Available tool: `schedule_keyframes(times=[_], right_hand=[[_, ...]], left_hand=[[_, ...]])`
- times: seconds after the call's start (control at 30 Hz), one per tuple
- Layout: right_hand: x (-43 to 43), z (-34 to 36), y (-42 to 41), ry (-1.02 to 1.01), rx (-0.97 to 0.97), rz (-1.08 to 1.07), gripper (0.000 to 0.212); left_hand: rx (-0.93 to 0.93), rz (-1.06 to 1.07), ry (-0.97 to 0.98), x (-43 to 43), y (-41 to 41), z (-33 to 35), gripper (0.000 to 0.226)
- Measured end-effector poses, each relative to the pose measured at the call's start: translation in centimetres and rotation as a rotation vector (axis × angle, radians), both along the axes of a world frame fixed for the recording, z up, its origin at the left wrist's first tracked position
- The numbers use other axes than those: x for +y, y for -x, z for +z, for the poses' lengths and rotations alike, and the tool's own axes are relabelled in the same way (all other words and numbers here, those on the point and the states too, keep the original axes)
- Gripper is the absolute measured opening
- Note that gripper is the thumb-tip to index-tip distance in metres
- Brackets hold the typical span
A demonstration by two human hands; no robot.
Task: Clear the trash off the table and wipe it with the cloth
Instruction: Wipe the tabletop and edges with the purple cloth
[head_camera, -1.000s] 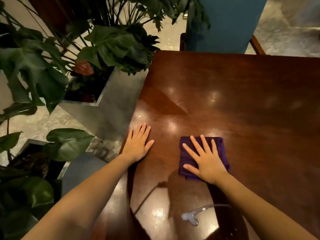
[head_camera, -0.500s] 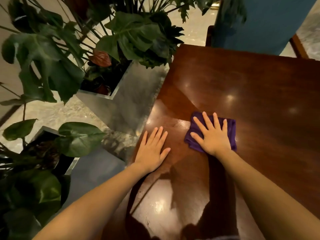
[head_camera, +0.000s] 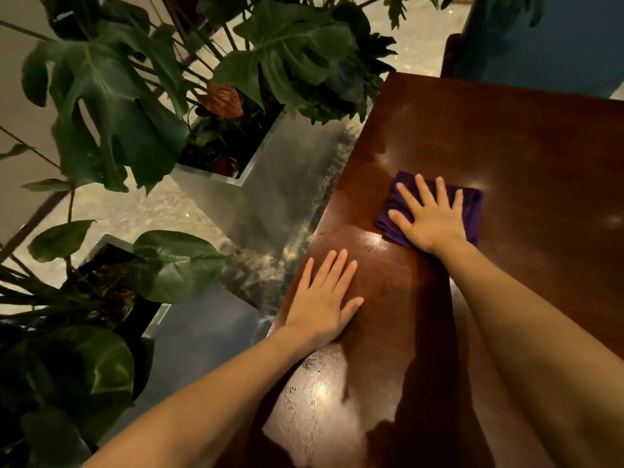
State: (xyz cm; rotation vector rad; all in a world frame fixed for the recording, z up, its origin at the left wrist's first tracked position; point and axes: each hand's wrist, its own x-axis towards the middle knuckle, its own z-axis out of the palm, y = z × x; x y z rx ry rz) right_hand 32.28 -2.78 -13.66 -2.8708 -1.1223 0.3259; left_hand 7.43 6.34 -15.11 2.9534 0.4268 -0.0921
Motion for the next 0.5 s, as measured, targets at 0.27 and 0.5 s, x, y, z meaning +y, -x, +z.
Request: schedule_keyframes(times=[0.27, 0.5], right_hand=[[-8.7, 0.7, 5.4, 0.016, -0.07, 0.374, 0.063], [-18.5, 1.2, 5.2, 0.05, -0.067, 0.28, 0.063]], left_hand=[[0.021, -0.019, -0.048, 0.0, -0.2, 0.3, 0.066], [0.051, -0.054, 0.055, -3.6, 0.2, 1.9, 0.063]])
